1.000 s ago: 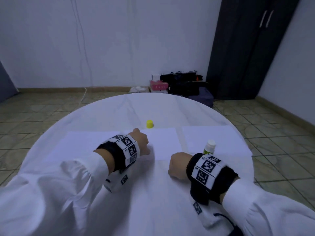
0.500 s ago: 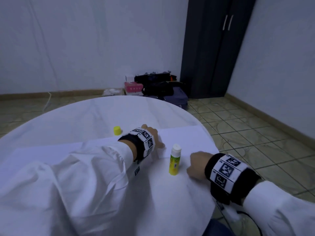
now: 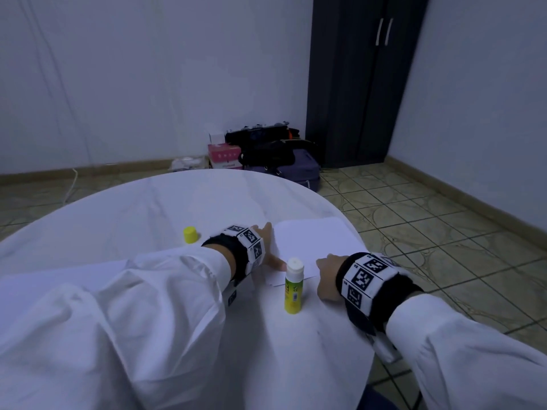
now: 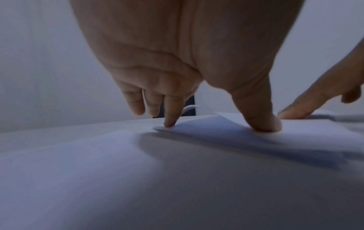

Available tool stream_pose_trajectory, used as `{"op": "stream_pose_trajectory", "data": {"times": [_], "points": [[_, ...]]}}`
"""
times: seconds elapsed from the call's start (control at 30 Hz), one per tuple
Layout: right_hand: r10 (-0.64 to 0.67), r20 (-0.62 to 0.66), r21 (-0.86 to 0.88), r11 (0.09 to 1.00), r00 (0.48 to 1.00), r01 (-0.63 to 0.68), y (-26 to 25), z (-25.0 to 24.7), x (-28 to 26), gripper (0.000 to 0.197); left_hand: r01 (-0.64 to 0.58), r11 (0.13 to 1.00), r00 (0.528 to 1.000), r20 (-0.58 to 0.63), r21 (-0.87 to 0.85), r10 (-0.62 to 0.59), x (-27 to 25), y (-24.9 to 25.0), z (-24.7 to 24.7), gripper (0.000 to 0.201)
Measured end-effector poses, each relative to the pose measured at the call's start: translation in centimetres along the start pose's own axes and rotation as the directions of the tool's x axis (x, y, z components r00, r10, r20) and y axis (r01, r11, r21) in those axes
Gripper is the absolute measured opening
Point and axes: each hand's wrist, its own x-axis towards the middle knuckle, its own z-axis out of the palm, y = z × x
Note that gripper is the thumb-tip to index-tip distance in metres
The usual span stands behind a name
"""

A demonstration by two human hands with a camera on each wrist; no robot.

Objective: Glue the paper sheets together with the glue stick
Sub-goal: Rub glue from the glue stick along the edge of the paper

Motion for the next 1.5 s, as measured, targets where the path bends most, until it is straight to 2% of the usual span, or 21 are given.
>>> {"op": "stream_pose_trajectory", "data": {"times": [0.1, 0.17, 0.27, 0.33, 0.37, 0.4, 0.43, 0.5, 0.53, 0.63, 0.7, 0.77, 0.83, 0.93, 1.07, 1.17, 1.27, 1.33, 1.37, 1.43, 1.5], "points": [[0.043, -0.015, 0.040, 0.998, 0.999, -0.042, -0.1, -0.1, 0.1, 0.035, -0.084, 0.982, 0.996, -0.026, -0.170, 0.081, -0.5, 0.1, -0.6, 0.112], [0.079, -0.011, 0.110, 0.991, 0.997, -0.078, -0.1, 0.0, 0.1, 0.045, -0.123, 0.954, 0.989, -0.117, -0.272, 0.094, -1.2, 0.0, -1.0, 0.112], [0.078, 0.035, 0.328, 0.941, 0.996, -0.085, 0.5, 0.1, -0.1, 0.083, -0.153, 0.895, 0.968, -0.244, -0.420, 0.051, -2.2, -0.4, -1.3, 0.098], [-0.029, 0.051, 0.519, 0.855, 0.998, -0.002, 0.8, -0.2, -0.8, 0.103, -0.142, 0.824, 0.964, -0.264, -0.549, -0.010, -2.7, -0.9, -1.2, 0.082], [-0.093, 0.038, 0.596, 0.801, 0.995, 0.052, 0.8, -0.1, -1.1, 0.099, -0.133, 0.791, 0.965, -0.259, -0.598, -0.034, -3.1, -1.2, -1.1, 0.071], [-0.135, 0.019, 0.646, 0.758, 0.991, 0.091, 0.5, -0.1, -1.5, 0.085, -0.129, 0.762, 0.966, -0.254, -0.635, -0.049, -3.4, -1.5, -0.9, 0.057], [-0.154, -0.001, 0.665, 0.738, 0.988, 0.115, 0.2, 0.0, -1.8, 0.069, -0.121, 0.737, 0.969, -0.242, -0.665, -0.059, -3.9, -1.8, -0.6, 0.045], [-0.133, -0.046, 0.677, 0.725, 0.990, 0.129, -0.5, 0.4, -2.3, 0.054, -0.099, 0.687, 0.972, -0.219, -0.720, -0.089, -4.7, -2.9, -0.1, 0.026], [-0.117, -0.080, 0.684, 0.716, 0.990, 0.141, -0.7, 0.4, -2.6, 0.048, -0.092, 0.655, 0.970, -0.215, -0.750, -0.110, -5.4, -3.6, 0.1, 0.020], [-0.123, -0.195, 0.702, 0.676, 0.973, 0.226, -1.3, 0.0, -3.9, 0.025, -0.109, 0.595, 0.960, -0.240, -0.796, -0.145, -8.4, -6.3, 0.8, 0.021], [-0.104, -0.249, 0.738, 0.624, 0.963, 0.258, -1.9, -0.5, -5.1, 0.020, -0.117, 0.615, 0.950, -0.268, -0.780, -0.159, -11.2, -8.5, 1.4, 0.013], [-0.114, -0.254, 0.736, 0.622, 0.960, 0.268, -3.2, -1.0, -6.2, 0.023, -0.096, 0.629, 0.951, -0.257, -0.772, -0.171, -14.2, -10.6, 2.4, 0.008], [-0.178, -0.191, 0.653, 0.711, 0.965, 0.260, -5.2, -1.2, -7.0, 0.026, -0.033, 0.666, 0.969, -0.186, -0.745, -0.160, -16.9, -12.5, 3.6, 0.007], [-0.266, -0.065, 0.473, 0.841, 0.962, 0.264, -8.4, -0.7, -7.8, 0.018, 0.052, 0.782, 0.987, -0.086, -0.620, -0.134, -19.9, -14.6, 5.0, 0.011], [-0.316, -0.023, 0.284, 0.908, 0.949, 0.309, -11.4, -0.2, -8.5, 0.023, 0.076, 0.960, 0.997, 0.045, -0.268, -0.066, -22.8, -15.9, 6.1, 0.048], [-0.301, -0.037, 0.256, 0.919, 0.953, 0.300, -12.1, -0.4, -8.5, 0.021, 0.031, 1.000, 0.997, 0.077, 0.000, -0.031, -24.2, -16.4, 7.5, 0.071], [-0.283, -0.087, 0.298, 0.908, 0.955, 0.296, -12.3, -0.8, -7.7, 0.020, -0.099, 0.990, 0.995, 0.012, 0.098, 0.099, -25.4, -16.1, 8.2, 0.072], [-0.254, -0.124, 0.346, 0.895, 0.959, 0.281, -12.3, -0.9, -6.9, 0.018, -0.175, 0.972, 0.985, 0.036, 0.159, 0.171, -25.8, -15.7, 8.4, 0.070], [-0.230, -0.132, 0.391, 0.882, 0.964, 0.263, -12.3, -0.9, -6.5, 0.028, -0.196, 0.962, 0.981, 0.044, 0.192, 0.191, -25.9, -15.6, 8.5, 0.068], [-0.205, -0.191, 0.529, 0.803, 0.960, 0.277, -12.7, -1.1, -5.9, 0.038, -0.221, 0.943, 0.975, 0.041, 0.249, 0.217, -26.1, -15.8, 8.8, 0.064], [-0.202, -0.310, 0.630, 0.688, 0.929, 0.360, -13.5, -1.7, -5.8, 0.030, -0.233, 0.934, 0.972, 0.046, 0.270, 0.230, -26.0, -16.1, 9.0, 0.063]]}}
